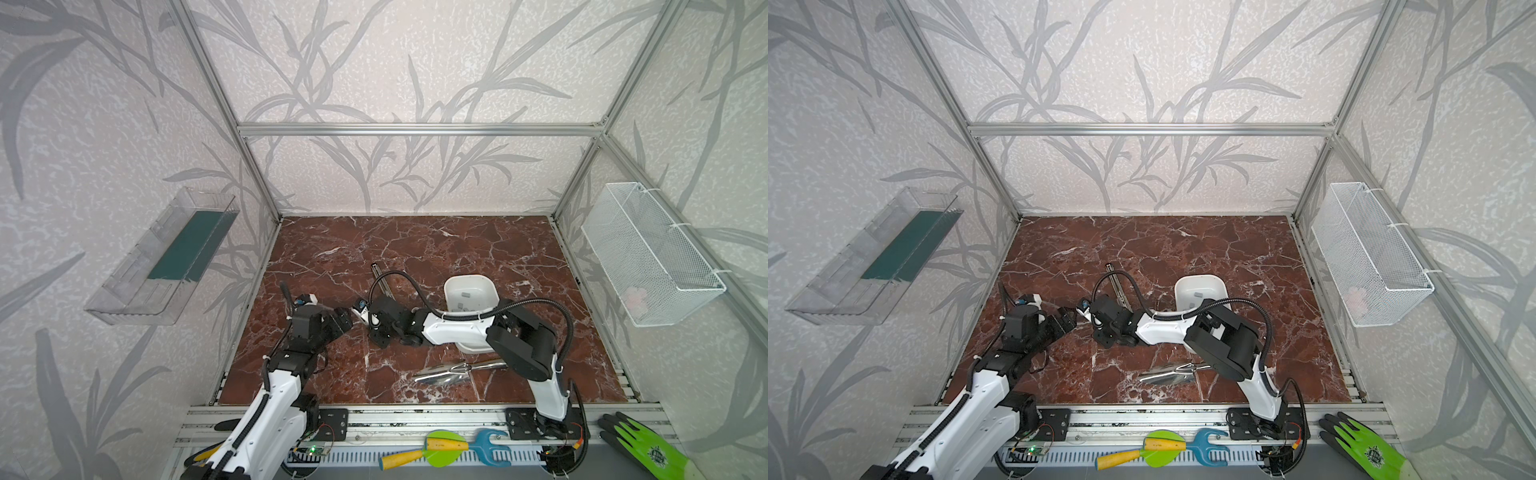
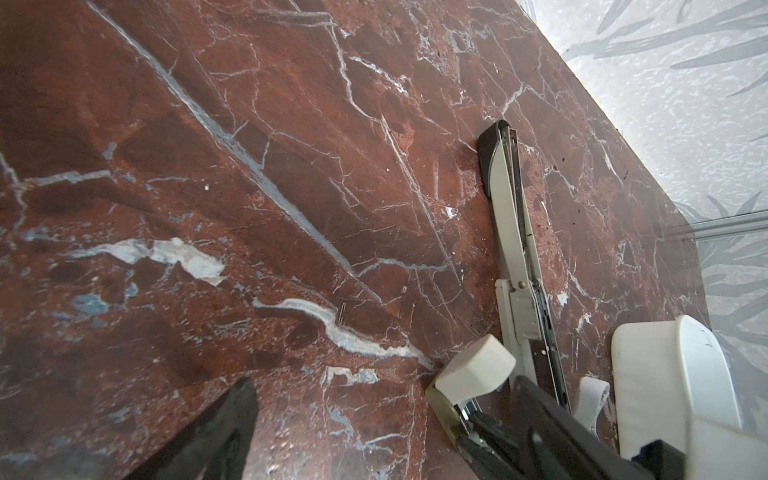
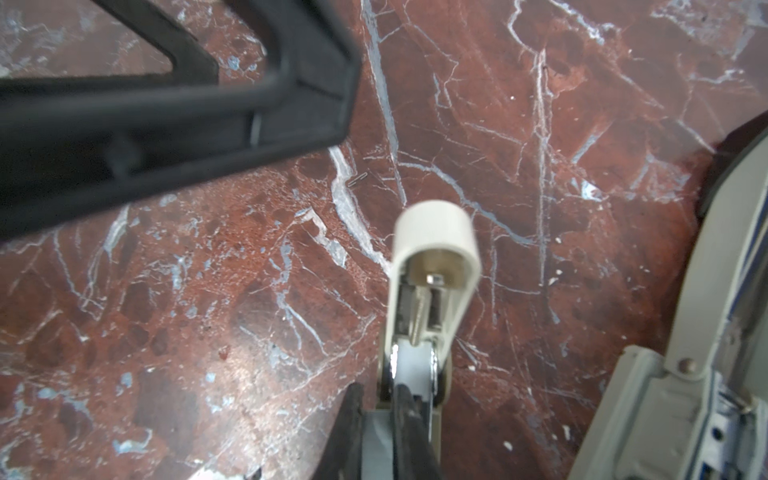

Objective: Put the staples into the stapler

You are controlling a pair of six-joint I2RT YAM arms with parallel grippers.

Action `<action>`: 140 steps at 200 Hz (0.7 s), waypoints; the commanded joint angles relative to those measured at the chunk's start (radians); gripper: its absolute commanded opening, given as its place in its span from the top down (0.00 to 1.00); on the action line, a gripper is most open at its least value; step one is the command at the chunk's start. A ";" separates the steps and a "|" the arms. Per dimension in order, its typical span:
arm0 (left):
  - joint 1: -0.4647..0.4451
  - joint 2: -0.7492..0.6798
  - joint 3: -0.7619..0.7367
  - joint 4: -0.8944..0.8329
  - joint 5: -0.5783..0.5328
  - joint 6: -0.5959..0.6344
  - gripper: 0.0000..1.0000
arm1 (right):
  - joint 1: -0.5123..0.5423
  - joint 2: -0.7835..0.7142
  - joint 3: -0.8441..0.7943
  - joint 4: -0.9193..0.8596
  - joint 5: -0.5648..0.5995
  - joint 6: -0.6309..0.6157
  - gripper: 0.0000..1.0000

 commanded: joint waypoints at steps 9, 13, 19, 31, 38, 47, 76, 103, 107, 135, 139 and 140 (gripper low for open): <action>0.006 0.001 -0.005 0.009 -0.002 0.001 0.04 | 0.003 0.008 0.019 0.017 -0.009 0.029 0.90; 0.006 0.001 -0.005 0.010 -0.002 0.001 0.05 | 0.004 0.008 0.019 0.016 -0.005 0.031 0.90; 0.006 0.001 -0.006 0.010 -0.001 0.001 0.05 | 0.004 0.008 0.020 0.014 -0.002 0.031 0.90; 0.006 0.000 -0.005 0.009 -0.002 0.001 0.04 | 0.003 0.006 0.020 0.012 -0.001 0.034 0.90; 0.006 0.001 -0.006 0.010 -0.002 0.001 0.05 | 0.004 0.003 0.018 0.013 0.001 0.036 0.90; 0.005 0.000 -0.006 0.010 -0.001 0.001 0.05 | 0.003 -0.001 0.017 0.012 0.010 0.040 0.90; 0.006 0.001 -0.005 0.010 -0.002 0.002 0.04 | 0.003 -0.031 0.011 -0.004 0.057 0.054 0.90; 0.006 0.002 -0.005 0.013 -0.002 0.001 0.05 | 0.003 -0.071 -0.024 0.022 0.071 0.076 0.90; 0.006 0.002 -0.006 0.012 -0.002 0.002 0.05 | 0.003 -0.075 -0.028 0.027 0.073 0.080 0.90; 0.006 0.003 -0.005 0.013 -0.001 0.001 0.05 | 0.003 -0.073 -0.036 0.040 0.093 0.096 0.90; 0.005 0.003 -0.005 0.013 0.000 0.001 0.05 | 0.003 -0.070 -0.034 0.040 0.096 0.096 0.90; 0.006 0.002 -0.006 0.013 -0.001 0.001 0.05 | 0.002 -0.069 -0.034 0.040 0.097 0.096 0.90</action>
